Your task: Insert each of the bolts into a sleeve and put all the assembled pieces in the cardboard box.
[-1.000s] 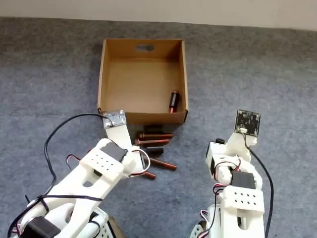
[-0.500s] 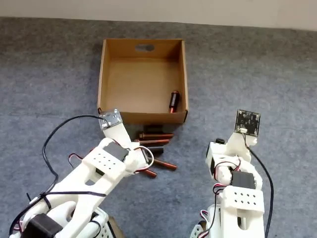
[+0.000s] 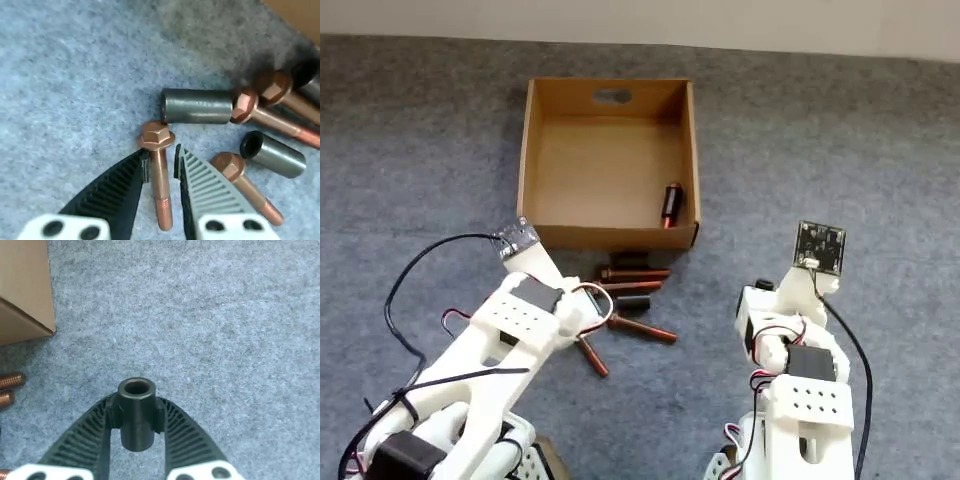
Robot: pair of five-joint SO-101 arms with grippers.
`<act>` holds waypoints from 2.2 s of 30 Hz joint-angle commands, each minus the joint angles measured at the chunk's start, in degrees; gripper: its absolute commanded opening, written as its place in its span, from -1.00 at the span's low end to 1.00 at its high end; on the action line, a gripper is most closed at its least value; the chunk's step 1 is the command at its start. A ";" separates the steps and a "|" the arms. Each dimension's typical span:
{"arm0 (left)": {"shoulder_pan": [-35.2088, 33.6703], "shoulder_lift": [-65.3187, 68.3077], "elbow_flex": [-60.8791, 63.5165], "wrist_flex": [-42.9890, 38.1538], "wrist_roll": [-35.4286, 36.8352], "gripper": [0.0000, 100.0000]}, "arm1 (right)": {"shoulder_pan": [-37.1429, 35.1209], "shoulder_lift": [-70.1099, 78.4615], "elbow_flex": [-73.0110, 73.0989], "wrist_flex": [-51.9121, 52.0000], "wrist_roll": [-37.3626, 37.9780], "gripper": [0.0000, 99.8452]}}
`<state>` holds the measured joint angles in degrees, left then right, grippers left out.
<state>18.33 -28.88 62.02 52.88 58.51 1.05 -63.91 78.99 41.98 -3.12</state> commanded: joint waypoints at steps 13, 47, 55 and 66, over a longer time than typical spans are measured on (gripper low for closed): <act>1.80 -0.22 2.24 0.26 0.26 -0.76 | 0.66 -0.75 -0.40 -1.10 0.00 -0.99; 20.88 -0.75 4.53 4.92 -23.47 -0.96 | 0.66 -0.66 -0.40 -1.10 0.00 -0.99; 16.22 -0.75 4.53 5.19 -43.78 -0.52 | 0.75 -0.66 -0.40 -1.10 0.00 -0.99; 4.62 -0.75 -0.48 8.53 -44.31 -0.43 | 0.75 -0.66 -0.40 -1.10 0.00 -0.99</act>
<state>24.04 -28.97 65.45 59.03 14.90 1.14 -63.91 78.99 41.98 -3.12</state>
